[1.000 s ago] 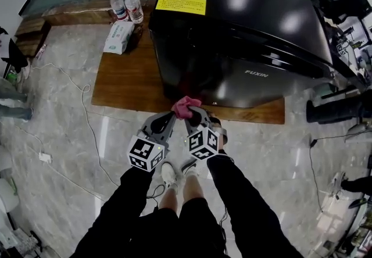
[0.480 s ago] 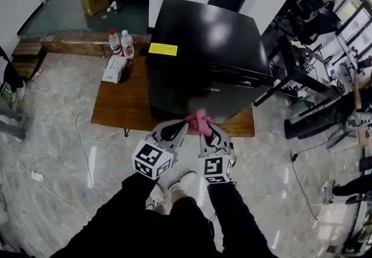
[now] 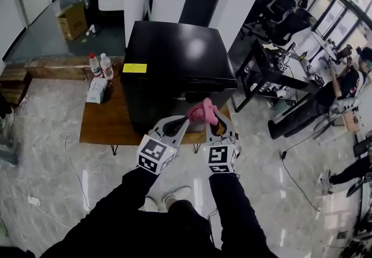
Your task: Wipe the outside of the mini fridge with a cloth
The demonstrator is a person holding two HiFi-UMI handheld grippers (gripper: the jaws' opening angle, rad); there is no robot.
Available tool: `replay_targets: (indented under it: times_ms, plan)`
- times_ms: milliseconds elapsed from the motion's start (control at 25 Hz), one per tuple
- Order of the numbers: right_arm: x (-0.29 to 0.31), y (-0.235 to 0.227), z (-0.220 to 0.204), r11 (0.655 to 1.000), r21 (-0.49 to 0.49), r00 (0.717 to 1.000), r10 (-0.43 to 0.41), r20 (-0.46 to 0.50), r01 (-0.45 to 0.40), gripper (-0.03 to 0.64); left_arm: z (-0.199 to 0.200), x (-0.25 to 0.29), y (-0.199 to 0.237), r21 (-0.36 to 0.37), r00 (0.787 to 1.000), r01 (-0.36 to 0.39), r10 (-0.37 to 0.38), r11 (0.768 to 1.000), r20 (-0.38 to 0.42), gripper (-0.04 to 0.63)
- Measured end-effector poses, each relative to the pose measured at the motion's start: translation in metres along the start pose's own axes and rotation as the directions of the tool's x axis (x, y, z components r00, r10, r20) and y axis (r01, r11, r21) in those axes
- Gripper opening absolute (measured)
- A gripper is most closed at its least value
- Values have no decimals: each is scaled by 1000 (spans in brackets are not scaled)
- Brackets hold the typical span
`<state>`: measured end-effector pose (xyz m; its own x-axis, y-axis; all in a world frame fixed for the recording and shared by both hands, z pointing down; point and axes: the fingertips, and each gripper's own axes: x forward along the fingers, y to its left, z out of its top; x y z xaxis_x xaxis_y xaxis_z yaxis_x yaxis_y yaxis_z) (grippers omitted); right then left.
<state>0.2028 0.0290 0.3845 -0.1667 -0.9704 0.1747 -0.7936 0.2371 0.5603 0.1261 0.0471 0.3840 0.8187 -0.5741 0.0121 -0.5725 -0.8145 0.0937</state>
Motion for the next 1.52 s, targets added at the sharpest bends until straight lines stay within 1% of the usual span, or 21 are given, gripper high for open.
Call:
replay_targets:
  times_ms: [160, 280, 400, 600, 800, 920, 1200, 1360, 1520]
  plan:
    - [11, -22, -6, 999, -32, 1000, -13, -15, 13, 51, 4, 18, -2, -5, 1000, -2, 2, 1000, 9, 5]
    - [25, -28, -14, 998, -63, 999, -7, -39, 4, 51, 5, 29, 2, -11, 1000, -11, 11, 1000, 12, 5]
    - [42, -24, -21, 997, -74, 998, 20, -55, -24, 51, 3, 37, 9, -8, 1000, -23, 23, 1000, 7, 6]
    - [60, -16, -26, 993, -106, 998, 44, -51, -50, 52, -1, 48, 14, -8, 1000, -26, 26, 1000, 13, 5]
    - [66, -8, -31, 977, -210, 998, 36, -42, -44, 51, -12, 55, 23, -11, 999, -44, 45, 999, 22, 5]
    - [70, 1, -42, 970, -234, 997, 56, -46, -65, 51, -29, 61, 28, -16, 998, -58, 58, 998, 3, 5]
    - [84, 28, -88, 962, -224, 985, 136, -104, -157, 51, -73, 77, 33, -40, 995, -90, 88, 995, -47, 5]
    - [90, 43, -123, 955, -204, 971, 185, -149, -213, 51, -105, 85, 35, -56, 991, -100, 95, 993, -93, 5]
    - [100, 61, -161, 947, -184, 953, 227, -201, -264, 51, -143, 91, 40, -78, 983, -119, 106, 990, -153, 5]
